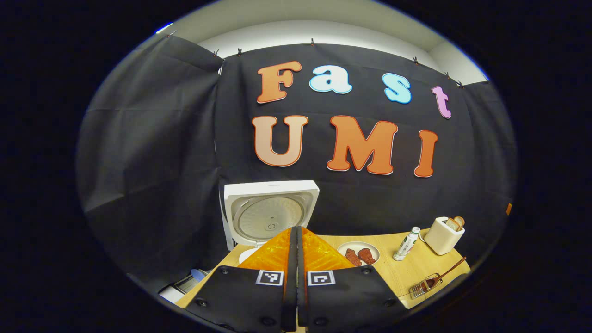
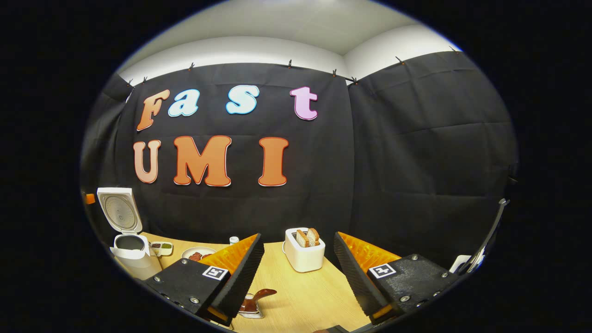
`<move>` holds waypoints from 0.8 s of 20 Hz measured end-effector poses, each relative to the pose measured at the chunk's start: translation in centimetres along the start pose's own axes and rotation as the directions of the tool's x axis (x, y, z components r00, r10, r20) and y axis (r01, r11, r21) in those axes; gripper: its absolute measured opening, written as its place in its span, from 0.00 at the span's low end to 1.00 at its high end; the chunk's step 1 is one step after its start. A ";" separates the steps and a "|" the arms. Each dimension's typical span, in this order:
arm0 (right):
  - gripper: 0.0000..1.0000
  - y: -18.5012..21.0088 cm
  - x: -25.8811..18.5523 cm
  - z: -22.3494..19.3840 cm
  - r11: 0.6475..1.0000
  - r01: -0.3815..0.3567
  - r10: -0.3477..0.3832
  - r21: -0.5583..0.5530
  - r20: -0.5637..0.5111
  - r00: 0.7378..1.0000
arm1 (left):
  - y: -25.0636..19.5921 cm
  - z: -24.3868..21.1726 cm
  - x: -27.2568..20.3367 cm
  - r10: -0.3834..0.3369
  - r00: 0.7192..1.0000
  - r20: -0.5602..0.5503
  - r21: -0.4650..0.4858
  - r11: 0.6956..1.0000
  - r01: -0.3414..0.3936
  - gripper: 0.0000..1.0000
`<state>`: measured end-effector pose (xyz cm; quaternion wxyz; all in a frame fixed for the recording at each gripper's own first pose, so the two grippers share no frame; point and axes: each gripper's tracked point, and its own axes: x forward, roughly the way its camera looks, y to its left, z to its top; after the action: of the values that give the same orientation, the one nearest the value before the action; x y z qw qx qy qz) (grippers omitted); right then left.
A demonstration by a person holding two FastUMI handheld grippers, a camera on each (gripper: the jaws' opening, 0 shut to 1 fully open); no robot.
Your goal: Close the left gripper, press the button to open the rice cooker; take a wooden spoon from the chopstick holder with the right hand, scoop a spoonful of rice and pour it into the rice cooker, then put the wooden spoon back into the chopstick holder.
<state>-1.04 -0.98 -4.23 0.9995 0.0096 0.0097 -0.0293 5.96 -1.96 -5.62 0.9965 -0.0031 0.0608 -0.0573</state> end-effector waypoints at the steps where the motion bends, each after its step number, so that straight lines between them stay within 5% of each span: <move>1: 0.95 0.3 0.3 -0.5 1.000 -0.009 0.009 0.008 0.002 1.000 | 0.4 0.3 -0.3 0.011 1.000 0.009 0.000 1.000 -0.011 0.05; 5: 0.95 2.3 1.4 -3.0 0.997 -0.057 0.057 0.050 0.005 0.998 | 1.1 1.0 -1.6 0.022 0.999 0.037 0.002 1.000 -0.022 0.06; 7: 0.95 3.0 2.3 -5.3 0.995 -0.072 0.074 0.066 -0.027 0.997 | 1.1 1.6 -2.2 0.016 0.998 0.055 0.003 1.000 -0.016 0.46; 9: 0.95 4.1 2.9 -7.9 0.990 -0.094 0.103 0.105 -0.079 0.992 | 1.7 2.3 -2.9 0.024 0.997 0.079 0.003 1.000 -0.024 0.47; 12: 0.95 4.9 4.3 -11.4 0.988 -0.099 0.114 0.118 -0.129 0.985 | 2.1 3.1 -3.6 0.026 0.995 0.099 -0.003 1.000 -0.026 0.95; 16: 0.94 6.0 5.5 -15.7 0.977 -0.109 0.146 0.185 -0.200 0.969 | 3.1 3.3 -4.4 0.065 0.992 0.111 -0.009 0.998 -0.064 1.00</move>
<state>4.50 4.96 -19.94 0.9879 0.0998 0.1130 0.0356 2.41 1.59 -1.85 0.9997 -0.0071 0.0053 -0.0245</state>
